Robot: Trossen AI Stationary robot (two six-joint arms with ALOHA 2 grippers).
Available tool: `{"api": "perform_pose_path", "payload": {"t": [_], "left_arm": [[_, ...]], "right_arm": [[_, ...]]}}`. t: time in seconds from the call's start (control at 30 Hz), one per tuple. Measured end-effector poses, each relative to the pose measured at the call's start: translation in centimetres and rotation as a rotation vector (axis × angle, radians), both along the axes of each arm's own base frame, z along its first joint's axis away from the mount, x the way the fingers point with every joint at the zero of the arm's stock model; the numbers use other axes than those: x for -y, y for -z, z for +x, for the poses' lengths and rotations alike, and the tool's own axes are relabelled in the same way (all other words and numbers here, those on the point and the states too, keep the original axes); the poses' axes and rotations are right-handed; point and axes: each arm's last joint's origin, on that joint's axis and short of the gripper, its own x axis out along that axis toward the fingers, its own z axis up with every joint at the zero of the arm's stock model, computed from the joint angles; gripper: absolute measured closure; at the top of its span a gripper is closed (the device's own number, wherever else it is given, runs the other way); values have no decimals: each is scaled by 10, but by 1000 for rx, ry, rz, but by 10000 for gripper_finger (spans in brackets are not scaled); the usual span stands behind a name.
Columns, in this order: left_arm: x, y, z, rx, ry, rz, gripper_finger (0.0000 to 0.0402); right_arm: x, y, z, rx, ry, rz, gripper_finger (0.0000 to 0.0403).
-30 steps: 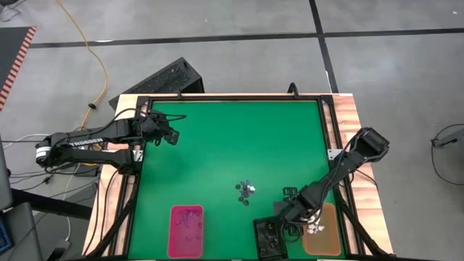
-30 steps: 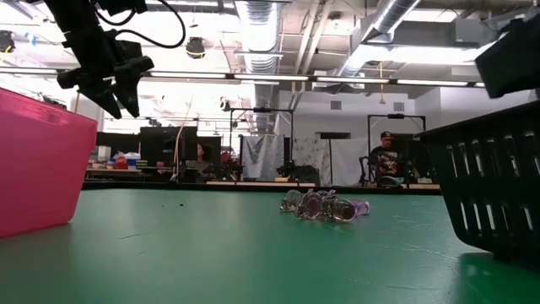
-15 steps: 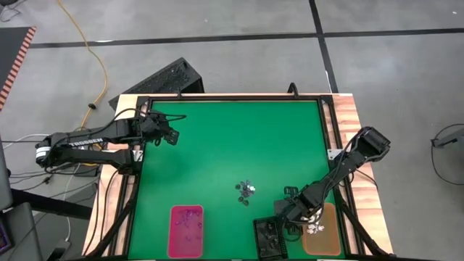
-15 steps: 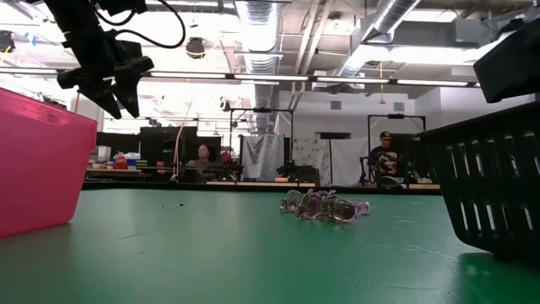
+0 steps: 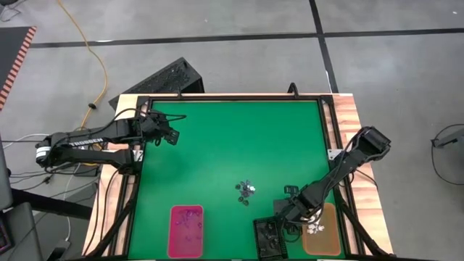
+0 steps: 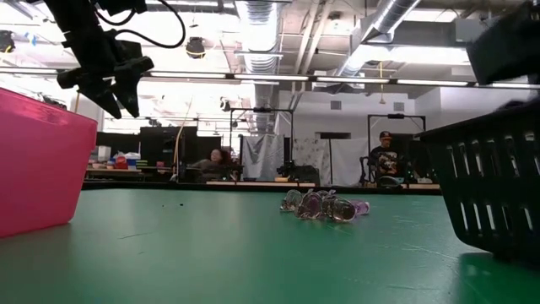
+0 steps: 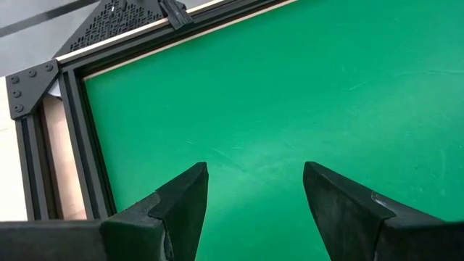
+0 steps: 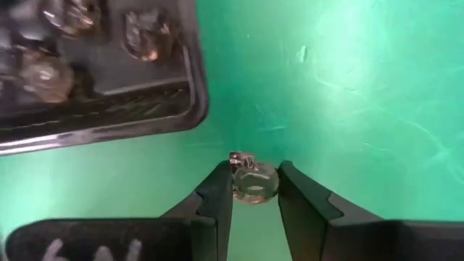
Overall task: Sort Halloween decoration
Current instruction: Put the black skull toy into the black organizing bin
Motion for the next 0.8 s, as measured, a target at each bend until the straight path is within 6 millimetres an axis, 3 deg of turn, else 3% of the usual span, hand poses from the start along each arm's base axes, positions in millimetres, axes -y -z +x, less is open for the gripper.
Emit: {"api": "perform_pose_path", "payload": {"t": [0.47, 0.63, 0.8], "left_arm": [[0, 0, 0, 0, 0, 0, 183], [0, 0, 0, 0, 0, 0, 183], [0, 0, 0, 1, 5, -5, 183]], "right_arm": [[-3, -60, 27, 99, 48, 59, 283], [6, -61, 28, 86, 93, -24, 283], [-4, -66, 35, 164, 0, 90, 283]]}}
